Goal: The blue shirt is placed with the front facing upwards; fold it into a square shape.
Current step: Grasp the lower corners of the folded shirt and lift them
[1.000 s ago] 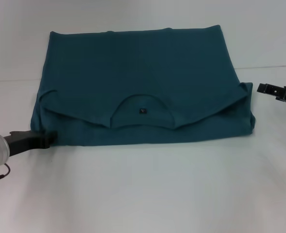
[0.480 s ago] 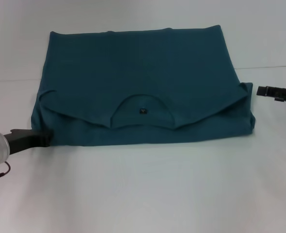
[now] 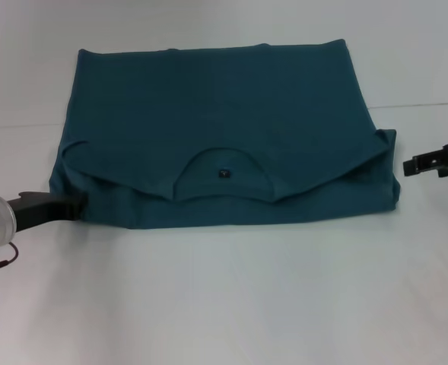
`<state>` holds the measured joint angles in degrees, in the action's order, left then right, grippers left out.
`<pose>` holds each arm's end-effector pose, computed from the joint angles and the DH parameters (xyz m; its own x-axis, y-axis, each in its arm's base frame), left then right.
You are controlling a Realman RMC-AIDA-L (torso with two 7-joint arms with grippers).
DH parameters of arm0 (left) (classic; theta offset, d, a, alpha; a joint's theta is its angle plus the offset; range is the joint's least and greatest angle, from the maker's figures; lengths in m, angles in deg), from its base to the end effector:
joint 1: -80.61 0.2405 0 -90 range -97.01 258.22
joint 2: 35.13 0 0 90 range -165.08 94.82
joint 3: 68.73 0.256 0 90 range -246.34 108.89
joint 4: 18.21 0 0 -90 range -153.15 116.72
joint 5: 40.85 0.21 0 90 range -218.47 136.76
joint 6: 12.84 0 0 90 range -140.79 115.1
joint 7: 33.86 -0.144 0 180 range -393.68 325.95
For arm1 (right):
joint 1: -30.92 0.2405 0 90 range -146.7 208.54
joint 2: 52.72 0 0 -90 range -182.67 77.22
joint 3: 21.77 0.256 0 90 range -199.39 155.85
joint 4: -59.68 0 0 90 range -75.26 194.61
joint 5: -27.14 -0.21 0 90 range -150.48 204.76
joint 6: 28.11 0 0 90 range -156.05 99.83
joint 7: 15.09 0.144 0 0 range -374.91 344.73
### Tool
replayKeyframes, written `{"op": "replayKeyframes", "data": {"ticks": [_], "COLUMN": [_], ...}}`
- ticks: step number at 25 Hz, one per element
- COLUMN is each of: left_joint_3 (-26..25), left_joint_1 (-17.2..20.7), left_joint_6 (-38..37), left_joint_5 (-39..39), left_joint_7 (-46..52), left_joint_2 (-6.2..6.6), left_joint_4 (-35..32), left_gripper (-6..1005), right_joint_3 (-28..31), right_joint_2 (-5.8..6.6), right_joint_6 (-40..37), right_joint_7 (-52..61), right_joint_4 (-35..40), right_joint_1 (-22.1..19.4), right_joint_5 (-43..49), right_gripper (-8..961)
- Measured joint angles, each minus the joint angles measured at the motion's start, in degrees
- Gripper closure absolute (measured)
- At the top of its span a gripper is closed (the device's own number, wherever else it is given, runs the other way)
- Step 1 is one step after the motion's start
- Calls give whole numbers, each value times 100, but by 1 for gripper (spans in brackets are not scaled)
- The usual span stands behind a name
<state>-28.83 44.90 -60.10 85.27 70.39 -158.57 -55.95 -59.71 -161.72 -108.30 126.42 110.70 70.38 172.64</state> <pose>-0.2971 0.4041 -0.0124 0.6145 0.6086 0.5020 0.7819 -0.3852 -0.4902 0.2873 0.4052 0.1139 0.3665 -0.8542 -0.3688 -0.8973 -0.2197 -0.3828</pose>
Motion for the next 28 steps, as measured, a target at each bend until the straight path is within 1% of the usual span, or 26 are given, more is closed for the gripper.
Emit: {"op": "replayKeyframes", "data": {"ticks": [3, 4, 6, 13, 15, 18, 20, 25, 28], "left_joint_3": [0, 0, 0, 0, 0, 0, 0, 0, 0], "left_joint_1": [-2, -2, -2, 15, 25, 29, 29, 36, 37], "left_joint_6": [-43, -52, -61, -65, -65, -65, -68, -116, -129], "left_joint_5": [-1, -1, -1, 0, 0, 0, 0, 0, 0], "left_joint_7": [23, 27, 31, 6, 1, -1, -2, -5, -6], "left_joint_2": [1, 2, 3, 4, 4, 4, 2, -2, -4], "left_joint_4": [-3, -4, -5, 5, 2, 12, 21, 10, 0], "left_gripper": [973, 973, 973, 972, 972, 973, 973, 972, 972], "right_joint_3": [-39, -43, -44, -40, -36, -40, -57, -64, -65], "right_joint_2": [-129, -186, -259, -309, -359, -469, -510, -525, -568], "right_joint_6": [206, 298, 483, 1013, 1147, 1358, 1471, 1801, 1924], "right_joint_7": [25, 23, 3, -26, -41, -99, -111, -162, -217], "right_joint_4": [-41, -67, -193, -705, -765, -811, -890, -1228, -1322], "right_joint_1": [111, 121, 121, 120, 122, 119, 121, 168, 186], "right_joint_5": [331, 405, 461, 438, 401, 331, 307, 285, 193], "right_gripper": [117, 117, 117, 119, 119, 120, 121, 122, 123]}}
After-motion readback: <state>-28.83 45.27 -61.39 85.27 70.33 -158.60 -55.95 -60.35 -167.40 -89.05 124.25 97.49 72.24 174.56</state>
